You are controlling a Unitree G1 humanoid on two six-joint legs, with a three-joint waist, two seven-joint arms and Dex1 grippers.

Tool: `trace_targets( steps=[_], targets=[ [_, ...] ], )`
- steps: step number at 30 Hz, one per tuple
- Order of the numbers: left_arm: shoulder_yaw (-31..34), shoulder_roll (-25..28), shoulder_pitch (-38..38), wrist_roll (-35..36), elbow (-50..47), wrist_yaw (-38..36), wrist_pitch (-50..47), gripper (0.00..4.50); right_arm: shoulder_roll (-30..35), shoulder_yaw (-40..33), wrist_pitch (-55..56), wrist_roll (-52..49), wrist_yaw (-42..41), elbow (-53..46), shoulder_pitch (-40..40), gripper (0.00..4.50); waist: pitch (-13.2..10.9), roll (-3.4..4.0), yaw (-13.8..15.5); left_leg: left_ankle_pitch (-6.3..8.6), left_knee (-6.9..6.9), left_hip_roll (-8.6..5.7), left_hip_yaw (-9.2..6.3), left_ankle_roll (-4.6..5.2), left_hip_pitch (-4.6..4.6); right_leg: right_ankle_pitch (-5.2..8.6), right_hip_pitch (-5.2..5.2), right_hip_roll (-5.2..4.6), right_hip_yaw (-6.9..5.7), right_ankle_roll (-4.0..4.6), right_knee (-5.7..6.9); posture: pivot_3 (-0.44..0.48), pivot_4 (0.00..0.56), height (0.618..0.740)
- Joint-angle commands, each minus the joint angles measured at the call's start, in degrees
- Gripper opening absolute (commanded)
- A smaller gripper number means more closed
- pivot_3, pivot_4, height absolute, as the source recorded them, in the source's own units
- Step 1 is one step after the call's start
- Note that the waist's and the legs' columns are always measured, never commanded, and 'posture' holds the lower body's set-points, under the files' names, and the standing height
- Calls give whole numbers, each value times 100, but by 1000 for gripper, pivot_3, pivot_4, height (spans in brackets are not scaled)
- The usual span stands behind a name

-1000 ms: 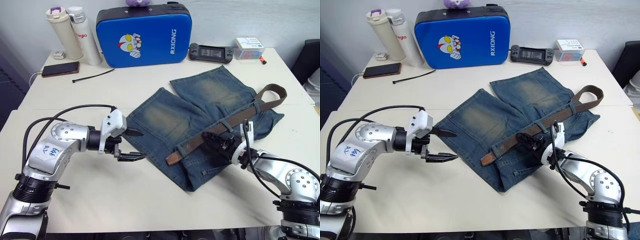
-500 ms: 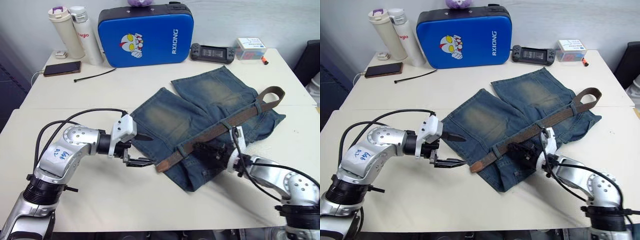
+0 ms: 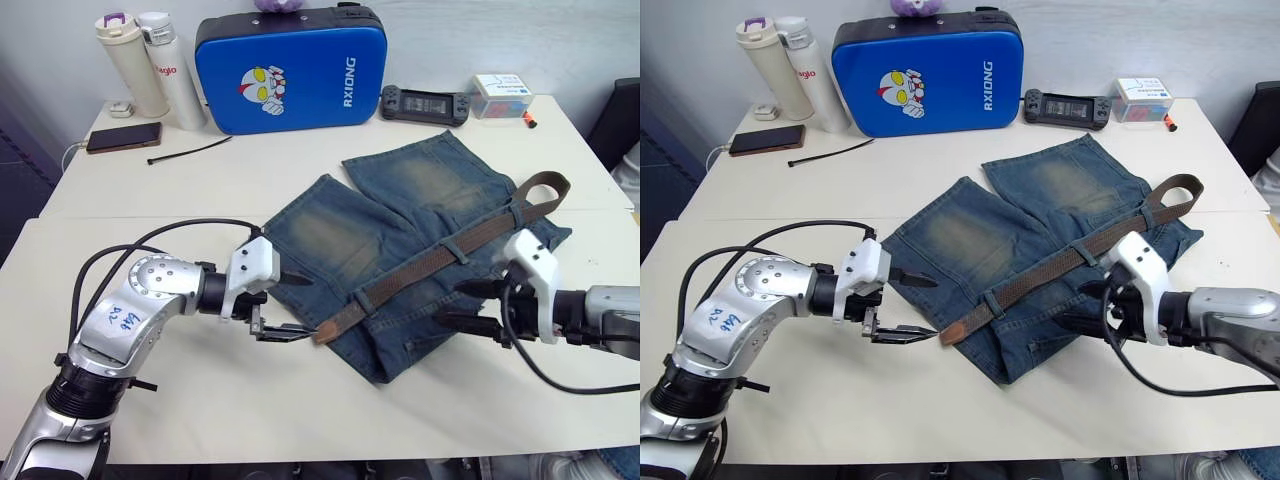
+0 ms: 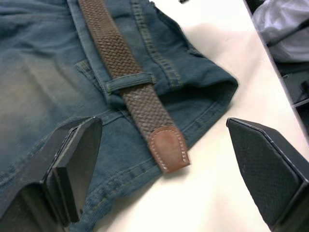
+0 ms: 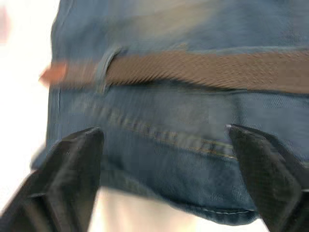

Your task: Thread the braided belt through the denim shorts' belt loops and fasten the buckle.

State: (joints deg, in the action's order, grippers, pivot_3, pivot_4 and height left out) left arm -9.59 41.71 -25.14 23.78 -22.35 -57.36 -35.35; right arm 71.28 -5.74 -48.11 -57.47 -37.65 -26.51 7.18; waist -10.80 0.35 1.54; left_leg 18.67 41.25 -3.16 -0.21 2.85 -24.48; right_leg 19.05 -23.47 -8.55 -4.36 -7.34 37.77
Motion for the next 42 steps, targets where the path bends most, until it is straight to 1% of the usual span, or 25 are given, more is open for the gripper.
trace_targets(
  steps=[1,3,4,5,6,9,11,14,17,20,21,23,24,25,26,31,34,36,38,39,41,42],
  targets=[
    [-222,-87,57,-377,-302,237,331,4500,-80,336,448,931,-419,160,325,2225,0,-1,0,0,0,-1,0,0,0,0,-1,-1,1,-1,0,0,150,664],
    [-434,-116,118,-641,-321,337,472,4500,-190,523,515,1305,-457,289,434,1232,0,-1,2,0,-1,-1,-2,-1,0,0,-1,-1,0,-1,-1,0,150,664],
    [-601,-181,157,-822,-289,445,526,4500,-279,613,508,1488,-424,393,486,621,0,-1,4,-1,-2,-1,-4,-3,0,0,-1,-1,0,0,0,0,150,664],
    [-744,-264,198,-988,-237,551,612,4500,-355,699,512,1662,-412,473,533,205,0,-1,7,-1,-2,-1,-6,-3,0,0,-1,-1,-2,0,-1,0,150,664],
    [-827,-320,228,-1097,-198,616,679,4500,-417,755,502,1787,-411,517,572,47,0,-1,15,0,-1,-1,-7,-4,0,0,1,-1,-4,0,-2,0,150,664],
    [-1074,-675,129,-1259,-106,789,683,4500,-650,900,383,2060,-380,633,692,47,-1,-1,16,-1,1,-3,-4,-5,-2,-1,0,-2,-3,-1,-1,0,150,664],
    [-1204,-820,65,-1389,-32,851,745,4500,-799,930,245,2145,-315,658,749,47,0,-3,19,-2,4,-3,-6,-8,1,-1,4,-2,-6,-1,-1,0,150,664],
    [-1500,-767,7,-1906,350,824,1226,4500,-993,1000,55,2355,-210,709,829,47,0,-3,15,-3,3,-2,-5,-10,1,-1,2,0,-7,-2,2,0,150,664],
    [-1717,-566,88,-2311,739,655,1772,3686,-1113,988,-54,2489,-238,682,879,0,0,-3,13,-4,3,-2,-4,-11,2,-1,1,0,-9,-2,3,0,150,664],
    [-1761,-503,135,-2476,939,551,2161,2295,-1231,925,-168,2576,-226,669,911,0,0,-3,21,-3,4,-3,-5,-11,3,-1,1,-2,-9,-2,6,0,150,664],
    [-1743,-512,140,-2483,968,540,2222,1965,-1252,907,-193,2602,-234,668,915,0,1,-3,22,-3,6,-3,-6,-11,3,-1,2,-2,-9,-2,5,0,150,664],
    [-1657,-532,137,-2451,994,516,2312,1034,-1289,879,-245,2655,-244,671,918,0,2,-2,32,-3,7,-3,-6,-11,6,-1,4,-3,-8,-2,6,0,150,664],
    [-1573,-547,137,-2392,981,505,2318,702,-1305,863,-273,2687,-239,676,918,0,3,-3,43,-3,8,-3,-5,-12,7,-1,5,-3,-8,-2,7,0,150,664],
    [-1508,-563,140,-2354,974,492,2324,160,-1320,849,-295,2715,-240,678,917,0,4,-4,50,-3,10,-3,-6,-12,8,-1,7,-3,-8,-2,7,0,150,664],
    [-1348,-542,134,-2245,920,467,2301,51,-1322,862,-313,2743,-257,693,928,0,5,-4,54,-3,11,-4,-6,-12,9,-1,8,-3,-8,-2,8,0,150,664],
    [-607,-210,240,-1738,353,314,1874,51,-1452,1084,-478,2908,-307,829,1100,0,4,-5,9,-3,9,-2,-5,-13,8,-2,2,-1,-7,-3,12,0,150,664],
    [-258,71,455,-1450,-89,192,1491,51,-1540,1272,-515,3059,-347,1015,1266,0,4,-5,-15,-2,4,-2,-5,-13,8,-2,1,-1,-7,-3,12,0,150,664],
    [29,363,680,-1299,-364,80,1275,51,-1595,1404,-513,3179,-404,1179,1402,0,5,-8,-24,-2,3,-2,-5,-13,9,-2,3,0,-7,-3,12,0,150,664],
    [407,709,1043,-1268,-519,26,1225,51,-1663,1518,-518,3281,-466,1345,1539,0,9,-14,-37,-2,3,2,-6,-15,10,-2,3,1,-7,-3,10,0,150,664],
    [686,899,1344,-1254,-554,3,1230,51,-1682,1589,-506,3339,-516,1433,1608,0,10,-16,-40,-1,3,3,-5,-16,12,-2,2,1,-6,-3,10,0,150,664],
    [1089,1347,2012,-1476,-459,-73,1544,51,-1717,1688,-477,3435,-612,1582,1706,0,16,-25,-71,2,-1,6,-2,-21,20,-1,3,2,-4,-2,10,0,150,664],
    [1411,1496,2469,-1596,-282,-56,1720,51,-1737,1741,-453,3481,-674,1652,1750,0,20,-30,-78,3,-3,8,-2,-23,26,0,6,2,-5,0,11,0,150,664]
  ],
)
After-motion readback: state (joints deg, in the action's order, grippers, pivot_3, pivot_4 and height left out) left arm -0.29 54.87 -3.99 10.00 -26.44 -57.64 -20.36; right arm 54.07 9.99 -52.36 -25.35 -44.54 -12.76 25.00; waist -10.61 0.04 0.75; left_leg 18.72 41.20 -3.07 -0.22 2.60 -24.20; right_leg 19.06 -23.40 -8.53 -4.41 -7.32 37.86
